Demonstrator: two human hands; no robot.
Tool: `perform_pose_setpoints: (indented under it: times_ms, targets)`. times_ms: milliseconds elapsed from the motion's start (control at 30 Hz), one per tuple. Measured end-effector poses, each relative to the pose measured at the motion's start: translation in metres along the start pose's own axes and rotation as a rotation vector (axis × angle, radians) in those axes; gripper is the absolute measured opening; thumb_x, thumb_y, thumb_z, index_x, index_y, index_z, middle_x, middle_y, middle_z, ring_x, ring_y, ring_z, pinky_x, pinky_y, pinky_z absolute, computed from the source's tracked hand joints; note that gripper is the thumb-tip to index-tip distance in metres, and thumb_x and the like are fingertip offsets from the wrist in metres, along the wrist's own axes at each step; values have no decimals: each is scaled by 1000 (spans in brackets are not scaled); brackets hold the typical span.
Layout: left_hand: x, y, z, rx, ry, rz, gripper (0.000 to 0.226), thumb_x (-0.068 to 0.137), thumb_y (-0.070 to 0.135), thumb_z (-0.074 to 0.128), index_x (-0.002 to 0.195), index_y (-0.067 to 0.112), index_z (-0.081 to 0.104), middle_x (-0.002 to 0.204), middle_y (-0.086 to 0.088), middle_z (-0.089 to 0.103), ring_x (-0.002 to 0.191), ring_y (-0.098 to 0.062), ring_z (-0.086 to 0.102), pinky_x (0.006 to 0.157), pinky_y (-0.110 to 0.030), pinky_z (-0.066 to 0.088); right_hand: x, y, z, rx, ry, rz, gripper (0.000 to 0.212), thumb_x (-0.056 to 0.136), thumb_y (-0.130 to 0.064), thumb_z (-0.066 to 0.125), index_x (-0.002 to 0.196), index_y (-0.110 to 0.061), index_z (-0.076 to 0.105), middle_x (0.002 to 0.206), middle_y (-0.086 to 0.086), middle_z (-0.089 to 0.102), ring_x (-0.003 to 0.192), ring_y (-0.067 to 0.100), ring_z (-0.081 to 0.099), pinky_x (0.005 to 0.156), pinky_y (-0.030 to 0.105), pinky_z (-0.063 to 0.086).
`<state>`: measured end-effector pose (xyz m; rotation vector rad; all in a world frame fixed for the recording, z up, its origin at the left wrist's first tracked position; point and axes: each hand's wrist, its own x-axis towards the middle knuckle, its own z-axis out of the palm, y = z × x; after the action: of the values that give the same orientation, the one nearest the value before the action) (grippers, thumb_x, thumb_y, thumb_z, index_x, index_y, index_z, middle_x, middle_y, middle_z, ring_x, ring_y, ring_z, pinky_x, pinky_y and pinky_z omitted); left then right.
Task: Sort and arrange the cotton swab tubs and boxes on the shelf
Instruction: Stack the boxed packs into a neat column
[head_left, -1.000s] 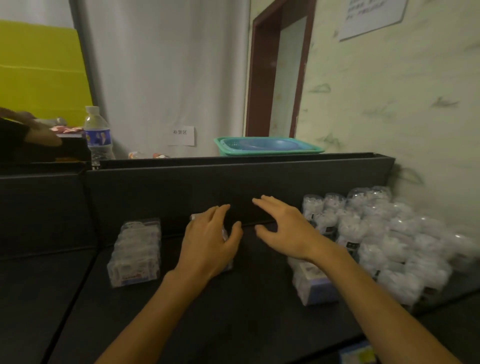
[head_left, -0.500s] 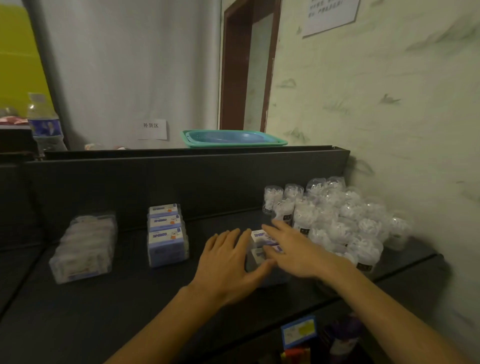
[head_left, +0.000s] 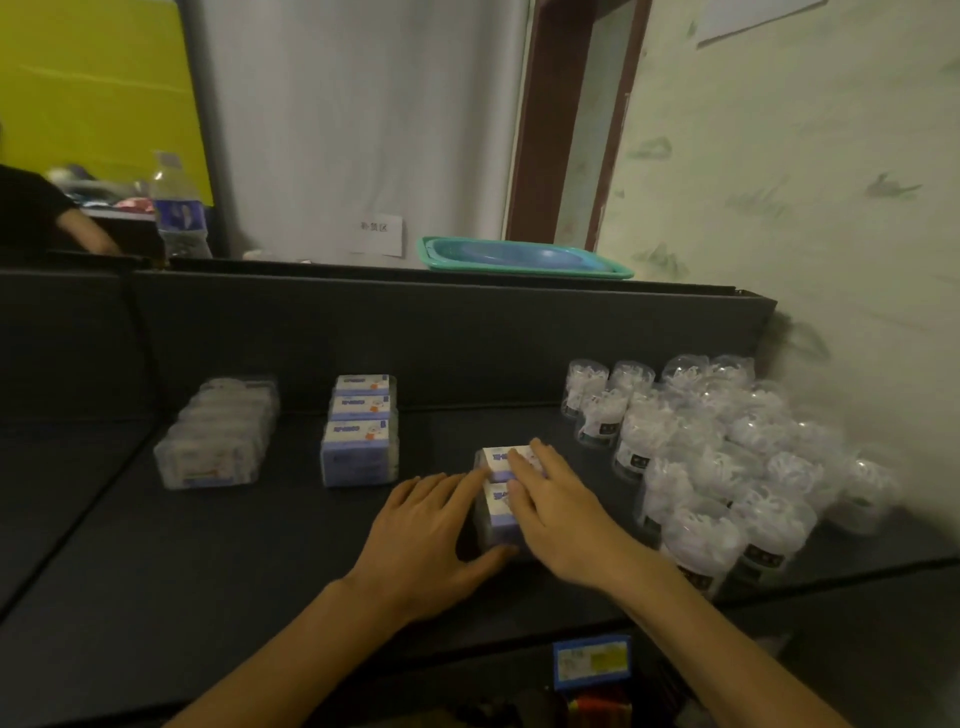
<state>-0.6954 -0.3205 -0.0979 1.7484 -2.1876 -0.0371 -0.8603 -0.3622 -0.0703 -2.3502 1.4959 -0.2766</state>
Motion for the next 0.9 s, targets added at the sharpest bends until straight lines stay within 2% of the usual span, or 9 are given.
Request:
perform_pose_setpoints:
  times_ms: [233, 433, 567, 733, 833, 900]
  targets:
    - [-37, -30, -8, -25, 109, -67, 83, 78, 75, 42, 146, 36, 15, 147, 9, 37, 133, -7, 34, 108, -26, 20, 4, -25, 16, 100, 80, -212, 56, 99, -46, 35, 150, -25, 25, 154, -3, 7, 141, 14, 15, 111, 33, 31]
    - [-66, -50, -19, 50, 122, -192, 91, 69, 81, 30, 147, 36, 16, 142, 8, 44, 128, -8, 40, 110, -31, 22, 17, -43, 43, 274, 113, -376, 56, 96, -46, 46, 146, -25, 34, 147, -4, 11, 127, 2, 14, 108, 24, 27]
    - [-80, -61, -22, 82, 138, -256, 89, 69, 80, 34, 146, 37, 18, 140, 8, 47, 126, -8, 42, 109, -30, 23, 23, -57, 58, 330, 101, -423, 56, 96, -44, 44, 147, -22, 33, 148, -4, 9, 135, 8, 18, 108, 24, 26]
    - [-84, -78, -29, 108, 55, -293, 90, 68, 81, 30, 145, 40, 8, 144, 9, 41, 130, -7, 37, 114, -31, 14, 27, -70, 66, 614, 18, -432, 49, 97, -42, 42, 144, -28, 36, 145, -12, 16, 132, 13, 37, 98, 32, 49]
    - [-82, -90, -35, 33, 2, -307, 89, 68, 80, 32, 144, 44, 2, 147, 8, 35, 134, -8, 31, 115, -32, 9, 27, -70, 70, 669, 26, -410, 54, 98, -38, 44, 148, -29, 26, 151, -12, 14, 135, 8, 33, 95, 21, 47]
    - [-79, -95, -38, -48, -21, -295, 87, 70, 78, 39, 142, 49, -1, 151, 8, 29, 137, -8, 24, 115, -33, 5, 26, -70, 72, 646, -3, -373, 68, 96, -41, 46, 151, -31, 7, 157, -14, 1, 138, 2, 20, 96, 11, 35]
